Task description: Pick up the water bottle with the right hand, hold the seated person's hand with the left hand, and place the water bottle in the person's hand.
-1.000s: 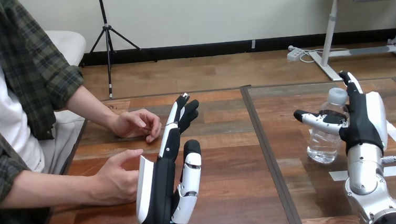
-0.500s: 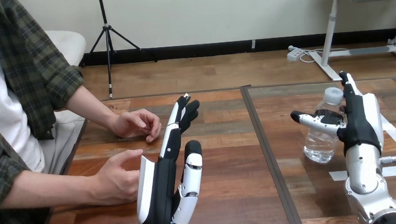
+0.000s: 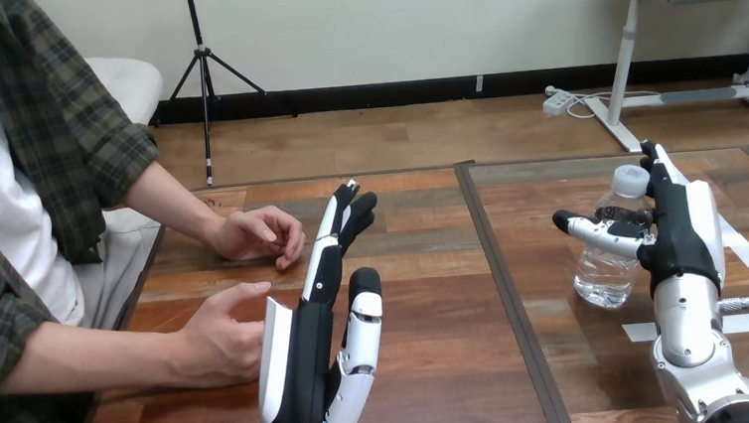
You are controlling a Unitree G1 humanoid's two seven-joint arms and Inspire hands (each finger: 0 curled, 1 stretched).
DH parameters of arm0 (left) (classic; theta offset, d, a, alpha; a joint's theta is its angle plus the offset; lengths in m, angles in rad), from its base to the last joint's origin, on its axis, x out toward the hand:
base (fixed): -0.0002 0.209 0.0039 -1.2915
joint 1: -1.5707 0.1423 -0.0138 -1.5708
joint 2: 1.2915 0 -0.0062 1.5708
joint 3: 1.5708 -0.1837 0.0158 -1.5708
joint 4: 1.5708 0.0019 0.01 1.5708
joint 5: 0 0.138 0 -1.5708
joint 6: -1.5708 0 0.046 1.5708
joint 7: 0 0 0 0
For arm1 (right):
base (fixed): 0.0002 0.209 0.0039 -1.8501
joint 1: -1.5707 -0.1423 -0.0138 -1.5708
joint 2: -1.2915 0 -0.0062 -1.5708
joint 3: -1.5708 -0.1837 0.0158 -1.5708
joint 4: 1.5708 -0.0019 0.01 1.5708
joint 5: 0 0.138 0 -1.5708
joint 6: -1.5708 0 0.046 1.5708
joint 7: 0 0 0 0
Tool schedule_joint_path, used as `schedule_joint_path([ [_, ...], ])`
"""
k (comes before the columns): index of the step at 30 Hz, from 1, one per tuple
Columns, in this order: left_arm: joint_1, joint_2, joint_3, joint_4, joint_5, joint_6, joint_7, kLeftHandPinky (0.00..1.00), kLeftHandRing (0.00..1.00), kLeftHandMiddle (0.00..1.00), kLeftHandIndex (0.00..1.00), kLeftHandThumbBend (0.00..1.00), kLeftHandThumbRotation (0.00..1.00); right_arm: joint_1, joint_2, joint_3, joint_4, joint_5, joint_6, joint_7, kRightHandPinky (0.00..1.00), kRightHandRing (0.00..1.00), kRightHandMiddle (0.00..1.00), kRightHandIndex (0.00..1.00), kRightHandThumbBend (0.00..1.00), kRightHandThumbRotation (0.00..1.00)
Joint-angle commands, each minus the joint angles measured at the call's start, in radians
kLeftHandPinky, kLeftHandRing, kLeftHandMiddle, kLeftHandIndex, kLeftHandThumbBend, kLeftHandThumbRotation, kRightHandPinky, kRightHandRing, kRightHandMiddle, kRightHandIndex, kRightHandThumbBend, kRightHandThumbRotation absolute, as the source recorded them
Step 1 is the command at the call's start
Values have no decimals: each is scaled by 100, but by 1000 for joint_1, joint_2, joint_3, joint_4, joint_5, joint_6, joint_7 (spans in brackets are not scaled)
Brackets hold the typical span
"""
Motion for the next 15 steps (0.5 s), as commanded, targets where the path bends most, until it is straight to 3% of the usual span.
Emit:
schedule_joint_path([
  [1, -24, 1, 4, -26, -6, -9, -3, 91, 88, 89, 95, 11, 100, -44, -7, 20, -23, -16, 5, 8, 86, 92, 95, 97, 68, 0],
  [15, -21, 1, 1, -25, -18, -13, -13, 91, 88, 90, 95, 11, 100, -46, 2, 17, 3, -6, 22, 25, 92, 94, 96, 97, 68, 0],
])
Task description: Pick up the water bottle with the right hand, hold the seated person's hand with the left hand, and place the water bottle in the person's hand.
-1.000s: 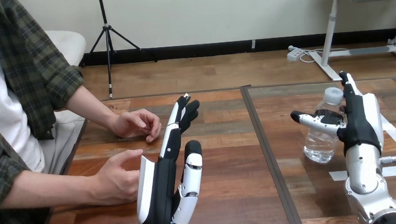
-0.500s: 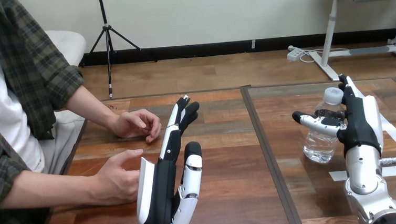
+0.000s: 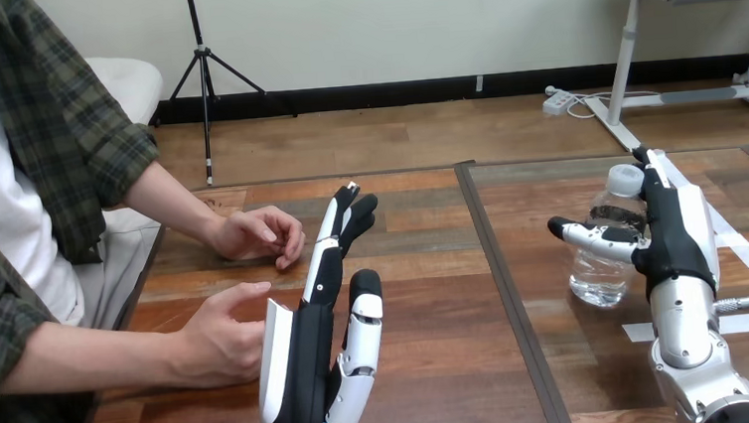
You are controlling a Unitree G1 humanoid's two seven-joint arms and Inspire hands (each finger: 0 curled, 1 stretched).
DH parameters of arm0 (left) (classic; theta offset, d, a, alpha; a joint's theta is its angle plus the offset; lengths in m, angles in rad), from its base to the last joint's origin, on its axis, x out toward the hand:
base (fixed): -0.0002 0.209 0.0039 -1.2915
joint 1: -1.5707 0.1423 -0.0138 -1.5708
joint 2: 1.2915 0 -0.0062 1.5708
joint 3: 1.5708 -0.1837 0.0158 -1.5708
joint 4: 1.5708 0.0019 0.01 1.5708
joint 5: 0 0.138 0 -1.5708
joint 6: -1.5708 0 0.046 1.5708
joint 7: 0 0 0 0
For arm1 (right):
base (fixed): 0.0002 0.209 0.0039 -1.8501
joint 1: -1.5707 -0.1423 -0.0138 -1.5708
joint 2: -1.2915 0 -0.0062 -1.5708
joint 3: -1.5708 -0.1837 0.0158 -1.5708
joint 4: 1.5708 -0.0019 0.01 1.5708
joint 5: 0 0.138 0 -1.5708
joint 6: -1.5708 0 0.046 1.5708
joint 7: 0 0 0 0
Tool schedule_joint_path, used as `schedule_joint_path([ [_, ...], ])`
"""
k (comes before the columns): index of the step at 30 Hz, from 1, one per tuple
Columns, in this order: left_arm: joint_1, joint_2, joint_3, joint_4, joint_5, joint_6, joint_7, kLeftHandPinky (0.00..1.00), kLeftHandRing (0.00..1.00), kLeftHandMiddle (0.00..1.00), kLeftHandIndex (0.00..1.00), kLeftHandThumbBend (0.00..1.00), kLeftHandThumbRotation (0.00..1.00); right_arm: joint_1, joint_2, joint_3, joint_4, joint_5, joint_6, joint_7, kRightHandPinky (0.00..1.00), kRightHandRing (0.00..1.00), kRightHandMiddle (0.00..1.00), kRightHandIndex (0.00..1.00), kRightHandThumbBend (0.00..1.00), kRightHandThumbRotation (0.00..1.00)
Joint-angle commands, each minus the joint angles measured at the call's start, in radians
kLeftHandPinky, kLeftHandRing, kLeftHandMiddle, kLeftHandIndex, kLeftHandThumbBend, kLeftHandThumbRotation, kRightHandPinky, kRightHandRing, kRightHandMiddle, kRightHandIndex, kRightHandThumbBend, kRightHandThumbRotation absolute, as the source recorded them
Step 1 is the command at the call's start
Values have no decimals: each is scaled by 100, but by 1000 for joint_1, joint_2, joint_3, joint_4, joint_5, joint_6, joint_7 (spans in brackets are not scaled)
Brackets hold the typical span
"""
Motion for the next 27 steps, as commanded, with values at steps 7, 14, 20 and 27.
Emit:
schedule_joint_path([
  [7, -18, 1, 5, -30, -12, -10, -8, 92, 88, 89, 95, 11, 100, -45, 4, 8, 6, -1, 10, 10, 93, 95, 96, 97, 68, 0],
  [14, -14, 0, 4, -32, -21, -14, -14, 92, 88, 89, 95, 12, 100, -44, 5, 11, 9, -3, 18, 12, 93, 95, 97, 97, 69, 0],
  [20, -12, 1, 4, -32, -25, -15, -18, 93, 88, 89, 95, 12, 100, -43, 8, 8, 8, 3, 21, 22, 93, 95, 97, 97, 68, 0],
  [27, -11, 0, 6, -36, -23, -10, -20, 93, 88, 89, 95, 12, 100, -42, 10, 4, 12, 7, 12, 25, 94, 96, 97, 97, 67, 0],
])
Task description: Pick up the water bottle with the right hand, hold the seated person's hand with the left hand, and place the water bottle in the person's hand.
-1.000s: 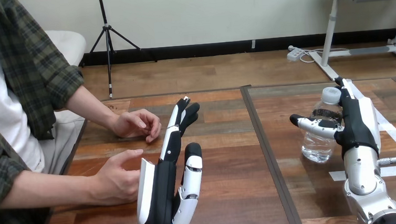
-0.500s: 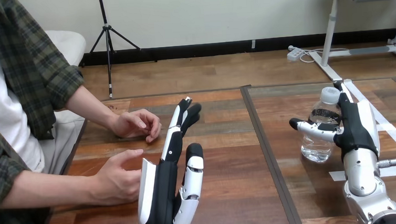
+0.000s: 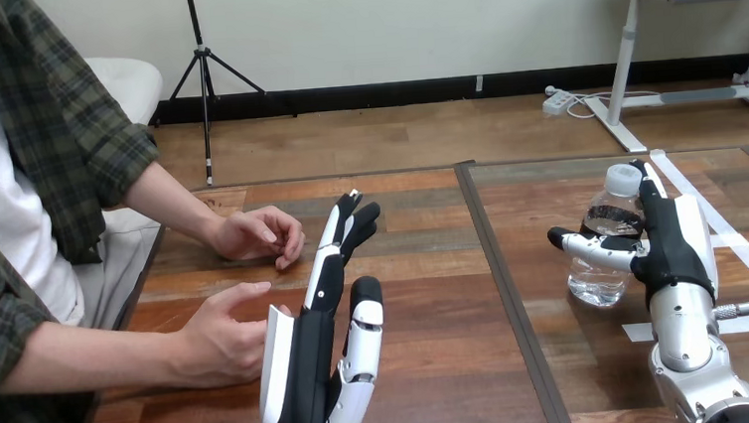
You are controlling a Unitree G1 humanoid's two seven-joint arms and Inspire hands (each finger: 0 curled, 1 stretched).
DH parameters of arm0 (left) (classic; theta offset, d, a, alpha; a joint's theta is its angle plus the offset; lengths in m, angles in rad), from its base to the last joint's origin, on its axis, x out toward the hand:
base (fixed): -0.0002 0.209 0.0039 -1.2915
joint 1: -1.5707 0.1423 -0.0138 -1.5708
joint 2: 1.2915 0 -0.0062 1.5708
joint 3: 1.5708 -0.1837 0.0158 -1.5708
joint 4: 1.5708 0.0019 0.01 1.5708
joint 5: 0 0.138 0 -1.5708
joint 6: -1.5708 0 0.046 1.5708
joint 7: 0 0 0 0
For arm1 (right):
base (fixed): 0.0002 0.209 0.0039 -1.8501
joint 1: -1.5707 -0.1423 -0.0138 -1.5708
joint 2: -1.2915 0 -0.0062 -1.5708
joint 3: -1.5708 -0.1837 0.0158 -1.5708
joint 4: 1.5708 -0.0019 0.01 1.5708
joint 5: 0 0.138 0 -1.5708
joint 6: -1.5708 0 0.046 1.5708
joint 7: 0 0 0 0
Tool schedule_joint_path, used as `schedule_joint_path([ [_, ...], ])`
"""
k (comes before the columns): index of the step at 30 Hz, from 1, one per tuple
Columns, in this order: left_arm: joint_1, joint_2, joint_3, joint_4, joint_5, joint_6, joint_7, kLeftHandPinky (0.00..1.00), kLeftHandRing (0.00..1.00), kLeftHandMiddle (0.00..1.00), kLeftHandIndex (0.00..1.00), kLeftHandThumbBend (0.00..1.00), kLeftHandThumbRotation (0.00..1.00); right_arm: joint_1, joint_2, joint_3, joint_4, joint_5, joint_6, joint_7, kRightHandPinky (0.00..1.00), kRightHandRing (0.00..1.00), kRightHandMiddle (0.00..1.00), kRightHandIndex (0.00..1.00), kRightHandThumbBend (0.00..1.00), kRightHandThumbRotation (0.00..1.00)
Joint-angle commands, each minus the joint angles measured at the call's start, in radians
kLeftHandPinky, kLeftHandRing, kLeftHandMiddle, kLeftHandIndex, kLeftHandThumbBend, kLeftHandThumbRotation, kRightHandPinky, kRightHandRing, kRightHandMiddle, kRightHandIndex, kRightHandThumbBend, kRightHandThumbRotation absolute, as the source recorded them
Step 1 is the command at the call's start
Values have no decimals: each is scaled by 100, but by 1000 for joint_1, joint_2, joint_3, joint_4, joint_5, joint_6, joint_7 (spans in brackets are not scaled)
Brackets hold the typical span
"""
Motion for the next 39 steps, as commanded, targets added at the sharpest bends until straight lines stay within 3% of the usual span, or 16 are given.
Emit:
schedule_joint_path([
  [1, -29, -1, 8, -37, -12, -9, -3, 93, 88, 89, 95, 12, 100, -43, 9, 4, -2, 5, -10, 8, 94, 96, 97, 97, 67, 0],
  [19, -27, 0, 10, -38, -10, -8, -5, 94, 89, 89, 95, 12, 100, -52, 14, 9, 7, -3, 5, 0, 92, 93, 95, 95, 68, 0],
  [39, -30, 0, 14, -33, -2, -12, 3, 94, 88, 89, 95, 12, 100, -57, 32, -8, 19, 15, -17, -6, 84, 85, 87, 88, 68, 0],
])
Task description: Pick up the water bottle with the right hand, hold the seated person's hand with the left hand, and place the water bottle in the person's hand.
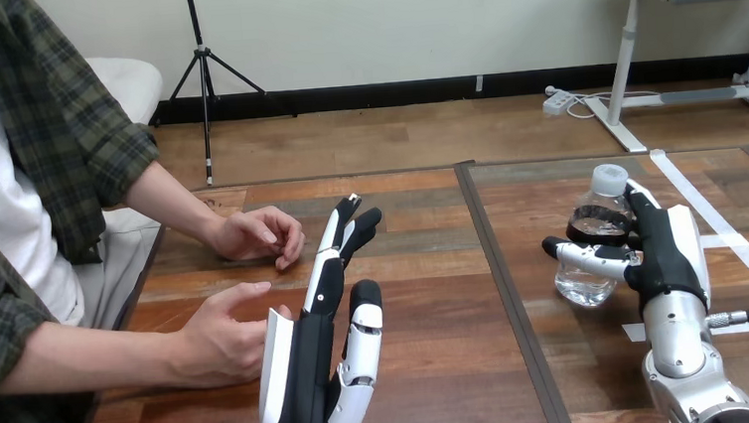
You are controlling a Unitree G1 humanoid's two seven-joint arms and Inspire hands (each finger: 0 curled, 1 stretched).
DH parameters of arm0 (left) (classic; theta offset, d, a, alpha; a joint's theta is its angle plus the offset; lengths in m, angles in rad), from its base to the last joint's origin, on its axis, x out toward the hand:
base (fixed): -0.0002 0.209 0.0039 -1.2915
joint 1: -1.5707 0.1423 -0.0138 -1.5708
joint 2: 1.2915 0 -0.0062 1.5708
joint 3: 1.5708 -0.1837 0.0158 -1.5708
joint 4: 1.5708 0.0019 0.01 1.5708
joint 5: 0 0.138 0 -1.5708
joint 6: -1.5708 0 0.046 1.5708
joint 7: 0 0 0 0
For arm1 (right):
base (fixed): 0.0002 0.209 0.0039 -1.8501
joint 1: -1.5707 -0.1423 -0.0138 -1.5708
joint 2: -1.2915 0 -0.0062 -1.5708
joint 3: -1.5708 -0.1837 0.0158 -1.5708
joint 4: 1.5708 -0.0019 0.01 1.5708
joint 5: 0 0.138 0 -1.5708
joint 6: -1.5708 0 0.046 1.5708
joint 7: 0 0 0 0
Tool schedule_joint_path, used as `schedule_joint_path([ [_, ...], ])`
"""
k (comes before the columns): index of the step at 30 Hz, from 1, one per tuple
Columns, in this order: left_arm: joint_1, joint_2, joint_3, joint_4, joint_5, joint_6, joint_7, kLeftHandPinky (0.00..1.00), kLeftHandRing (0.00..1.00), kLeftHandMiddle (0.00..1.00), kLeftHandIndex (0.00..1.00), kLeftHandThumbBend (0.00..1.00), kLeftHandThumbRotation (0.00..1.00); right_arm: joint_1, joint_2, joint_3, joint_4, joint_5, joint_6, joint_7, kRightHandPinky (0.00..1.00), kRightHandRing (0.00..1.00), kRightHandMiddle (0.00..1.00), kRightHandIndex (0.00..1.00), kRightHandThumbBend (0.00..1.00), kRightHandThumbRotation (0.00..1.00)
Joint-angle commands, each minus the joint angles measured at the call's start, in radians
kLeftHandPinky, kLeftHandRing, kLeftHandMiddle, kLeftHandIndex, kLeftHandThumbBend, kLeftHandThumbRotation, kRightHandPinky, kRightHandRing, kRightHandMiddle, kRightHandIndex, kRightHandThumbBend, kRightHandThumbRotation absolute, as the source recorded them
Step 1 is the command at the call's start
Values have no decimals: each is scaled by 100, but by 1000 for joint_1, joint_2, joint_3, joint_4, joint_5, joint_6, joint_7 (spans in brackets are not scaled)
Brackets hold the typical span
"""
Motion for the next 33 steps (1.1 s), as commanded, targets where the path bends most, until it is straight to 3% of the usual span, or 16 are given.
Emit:
schedule_joint_path([
  [1, -37, -2, 13, -33, 0, -11, 10, 94, 88, 89, 95, 12, 100, -58, 16, -4, -6, 10, -19, -13, 84, 84, 87, 88, 68, 0],
  [18, -40, -5, 19, -31, -4, -9, 5, 91, 88, 88, 95, 11, 100, -74, 33, -22, -1, 35, -13, -12, 79, 78, 80, 81, 67, 0],
  [33, -38, -8, 26, -32, 4, -4, 11, 91, 88, 88, 95, 12, 100, -87, 40, -15, 6, 39, 5, -11, 77, 76, 78, 78, 66, 0],
])
